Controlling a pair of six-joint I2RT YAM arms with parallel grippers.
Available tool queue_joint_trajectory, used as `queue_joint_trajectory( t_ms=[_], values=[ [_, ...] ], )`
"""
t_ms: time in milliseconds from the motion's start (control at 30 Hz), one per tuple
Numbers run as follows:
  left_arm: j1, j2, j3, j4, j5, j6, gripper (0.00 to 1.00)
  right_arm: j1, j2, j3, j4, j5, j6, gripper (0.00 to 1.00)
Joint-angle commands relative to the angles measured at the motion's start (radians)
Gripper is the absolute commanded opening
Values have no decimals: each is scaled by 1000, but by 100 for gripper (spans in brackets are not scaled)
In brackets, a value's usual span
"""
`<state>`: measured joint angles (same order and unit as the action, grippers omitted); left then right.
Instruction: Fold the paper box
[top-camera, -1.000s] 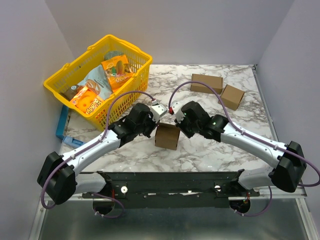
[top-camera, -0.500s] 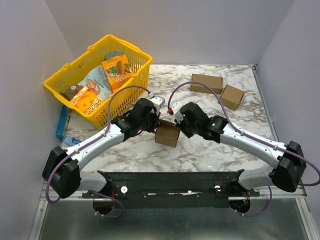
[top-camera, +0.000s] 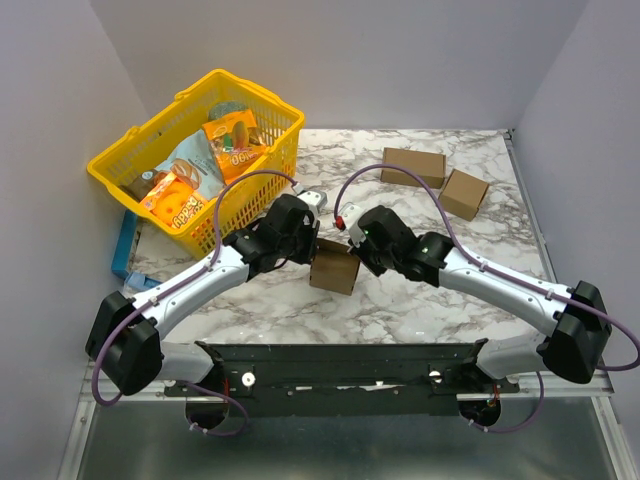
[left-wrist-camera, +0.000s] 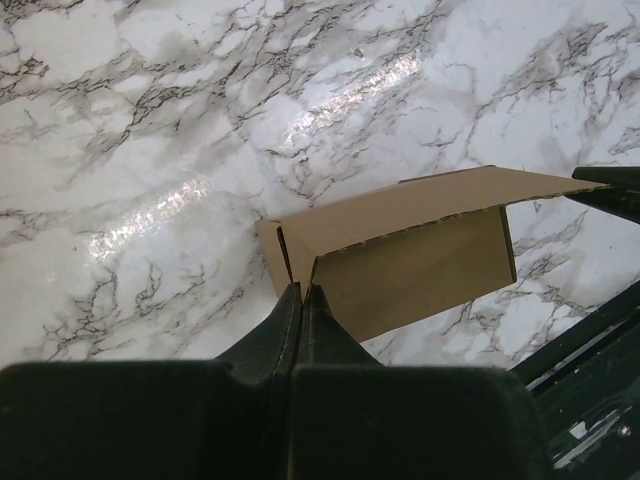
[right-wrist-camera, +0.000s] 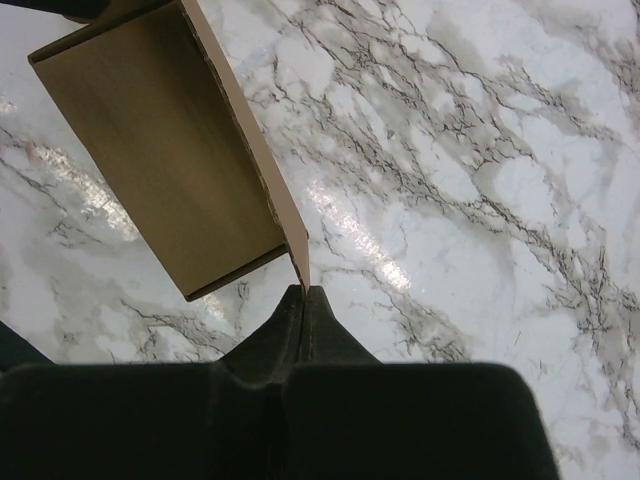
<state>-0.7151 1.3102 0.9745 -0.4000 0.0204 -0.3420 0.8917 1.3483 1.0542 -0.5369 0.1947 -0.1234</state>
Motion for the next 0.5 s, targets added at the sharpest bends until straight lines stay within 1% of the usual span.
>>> queue_joint_trajectory(
  t_ms=[0,133,367,467],
  values=[
    [-7,-2,-11,61,78,-52,0,12,23,-13,17,15,7,1],
    [-7,3,-23,66,82,-55,0,13,25,-13,22,12,8,1],
    [-7,-6,-83,121,102,-120,0,13,31,-13,22,12,10,1],
    [-7,-5,-77,131,113,-140,0,15,31,-13,23,14,8,1]
  ],
)
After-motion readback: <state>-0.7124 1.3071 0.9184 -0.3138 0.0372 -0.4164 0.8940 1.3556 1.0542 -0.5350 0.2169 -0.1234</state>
